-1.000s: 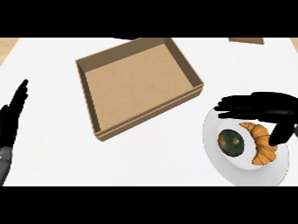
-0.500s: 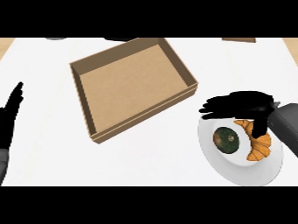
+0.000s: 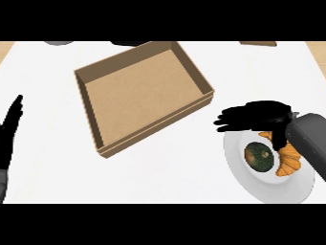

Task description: Pick the squash from the plate and place it in the cardboard box

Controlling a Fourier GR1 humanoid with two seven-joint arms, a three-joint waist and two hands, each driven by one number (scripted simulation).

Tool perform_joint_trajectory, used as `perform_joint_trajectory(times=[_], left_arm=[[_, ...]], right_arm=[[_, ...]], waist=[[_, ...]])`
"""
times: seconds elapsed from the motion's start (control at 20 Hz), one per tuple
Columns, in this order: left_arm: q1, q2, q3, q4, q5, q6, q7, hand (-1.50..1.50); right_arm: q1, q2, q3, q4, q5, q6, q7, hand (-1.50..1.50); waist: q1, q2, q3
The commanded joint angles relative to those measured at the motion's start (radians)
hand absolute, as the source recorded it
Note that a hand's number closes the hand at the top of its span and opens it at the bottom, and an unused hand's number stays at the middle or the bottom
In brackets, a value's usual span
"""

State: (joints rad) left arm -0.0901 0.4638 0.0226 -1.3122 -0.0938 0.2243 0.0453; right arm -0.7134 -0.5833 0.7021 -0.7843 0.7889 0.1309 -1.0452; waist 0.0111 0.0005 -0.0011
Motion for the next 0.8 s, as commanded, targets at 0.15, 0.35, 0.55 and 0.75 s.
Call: perform_joint_trajectory(times=[0.15, 0.35, 0.55, 0.75], left_arm=[[0.023, 0.007, 0.027, 0.011, 0.007, -0.029, -0.027, 0.0], [-0.018, 0.002, 0.011, -0.034, -0.01, -0.032, 0.056, 0.0], [0.02, 0.027, 0.056, -0.017, 0.008, -0.067, -0.019, 0.0], [-0.054, 0.006, 0.073, 0.066, -0.016, -0.073, -0.023, 0.0]], right_arm=[[0.084, 0.002, 0.031, -0.029, -0.006, 0.003, -0.166, -1.5], [0.06, -0.002, 0.031, -0.082, -0.028, 0.061, -0.162, -1.5], [0.1, -0.049, 0.046, -0.207, -0.01, 0.075, -0.098, -1.5], [0.128, -0.073, 0.022, -0.211, 0.079, 0.055, -0.035, -1.5]], waist=[[-0.005, 0.001, 0.001], [-0.004, -0.001, 0.002], [-0.008, -0.003, 0.001], [-0.012, 0.0, 0.001]])
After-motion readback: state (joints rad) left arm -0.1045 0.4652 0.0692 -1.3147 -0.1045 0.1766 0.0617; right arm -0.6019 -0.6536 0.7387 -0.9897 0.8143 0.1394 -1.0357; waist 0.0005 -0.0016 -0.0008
